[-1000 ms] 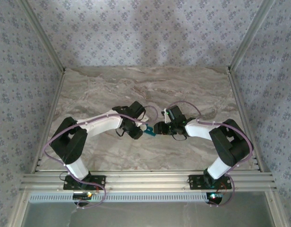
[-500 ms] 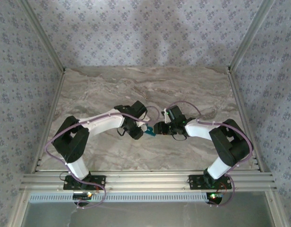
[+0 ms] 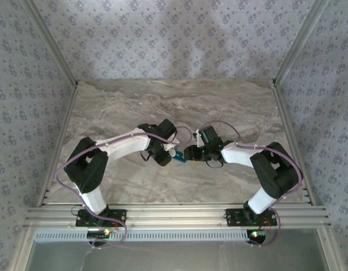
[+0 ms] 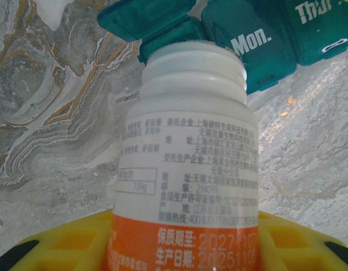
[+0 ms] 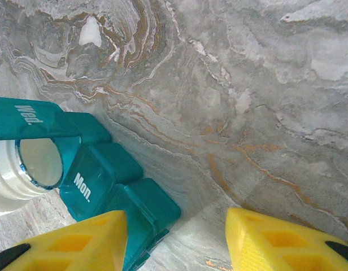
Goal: Sort the pills into containers
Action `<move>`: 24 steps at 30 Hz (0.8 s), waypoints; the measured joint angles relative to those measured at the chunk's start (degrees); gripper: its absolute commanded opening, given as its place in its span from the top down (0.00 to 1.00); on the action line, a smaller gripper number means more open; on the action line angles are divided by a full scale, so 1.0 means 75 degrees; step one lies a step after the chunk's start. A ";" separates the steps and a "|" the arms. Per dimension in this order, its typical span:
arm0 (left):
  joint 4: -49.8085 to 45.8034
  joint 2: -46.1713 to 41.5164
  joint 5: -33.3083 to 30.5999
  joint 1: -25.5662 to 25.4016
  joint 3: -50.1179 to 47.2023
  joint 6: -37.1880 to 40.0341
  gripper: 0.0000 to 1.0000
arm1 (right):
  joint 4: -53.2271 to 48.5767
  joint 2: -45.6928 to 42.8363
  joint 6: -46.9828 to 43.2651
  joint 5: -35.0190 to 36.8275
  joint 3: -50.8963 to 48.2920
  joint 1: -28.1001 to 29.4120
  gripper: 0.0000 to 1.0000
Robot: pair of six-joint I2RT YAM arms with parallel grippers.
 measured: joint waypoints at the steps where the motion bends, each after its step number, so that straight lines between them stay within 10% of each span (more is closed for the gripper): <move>1: -0.0017 0.0015 -0.0003 0.0000 0.0017 0.0009 1.00 | 0.0000 0.0000 0.0000 -0.0003 0.0000 0.0000 0.50; 24: -0.0522 0.0350 -0.0152 -0.0015 0.0539 0.0358 1.00 | 0.0000 0.0000 0.0000 -0.0003 0.0000 0.0000 0.50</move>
